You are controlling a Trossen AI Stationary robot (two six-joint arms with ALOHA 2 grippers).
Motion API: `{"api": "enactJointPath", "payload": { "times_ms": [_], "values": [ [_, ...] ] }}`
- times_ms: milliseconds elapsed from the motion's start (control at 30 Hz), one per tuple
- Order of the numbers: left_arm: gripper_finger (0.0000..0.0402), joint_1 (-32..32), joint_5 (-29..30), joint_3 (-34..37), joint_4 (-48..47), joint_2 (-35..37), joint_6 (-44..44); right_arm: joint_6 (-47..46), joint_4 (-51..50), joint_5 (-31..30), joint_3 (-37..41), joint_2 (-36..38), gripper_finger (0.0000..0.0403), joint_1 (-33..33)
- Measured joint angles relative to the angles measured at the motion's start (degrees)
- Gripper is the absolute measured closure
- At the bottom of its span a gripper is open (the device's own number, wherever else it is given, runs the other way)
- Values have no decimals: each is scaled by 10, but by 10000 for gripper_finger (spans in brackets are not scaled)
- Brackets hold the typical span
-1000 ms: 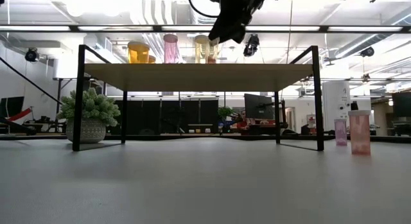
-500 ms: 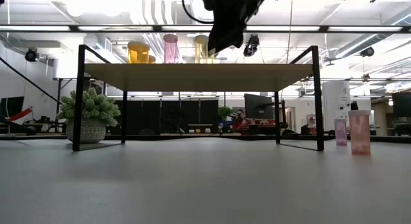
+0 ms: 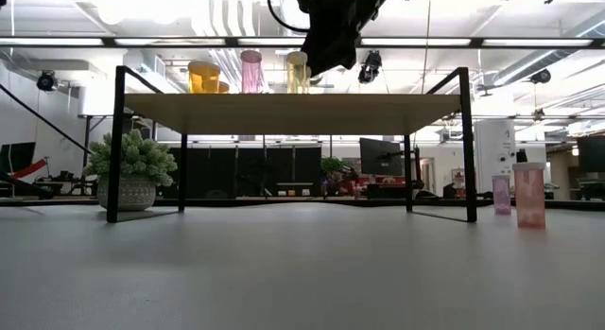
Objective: Pick and place medicine bottles onto shelf by color
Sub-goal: Put the bottom yellow pill bottle on the shelf aligned with the other yellow pill bottle
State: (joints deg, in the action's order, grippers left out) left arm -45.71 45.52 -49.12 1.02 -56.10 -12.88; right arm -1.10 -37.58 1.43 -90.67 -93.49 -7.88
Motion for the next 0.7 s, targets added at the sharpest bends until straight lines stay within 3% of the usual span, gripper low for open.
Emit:
{"api": "enactJointPath", "payload": {
  "times_ms": [300, 500, 700],
  "values": [
    [219, 0, 0, 0, 0, 0, 1, 17, -44, 0, -49, 4, 201, 0],
    [219, 0, 0, 0, 0, 0, 1, 22, -110, -2, -78, 18, 216, 0],
    [219, 0, 0, 0, 0, 0, 2, 15, -132, -1, -39, 20, 248, 0]
  ]
}}
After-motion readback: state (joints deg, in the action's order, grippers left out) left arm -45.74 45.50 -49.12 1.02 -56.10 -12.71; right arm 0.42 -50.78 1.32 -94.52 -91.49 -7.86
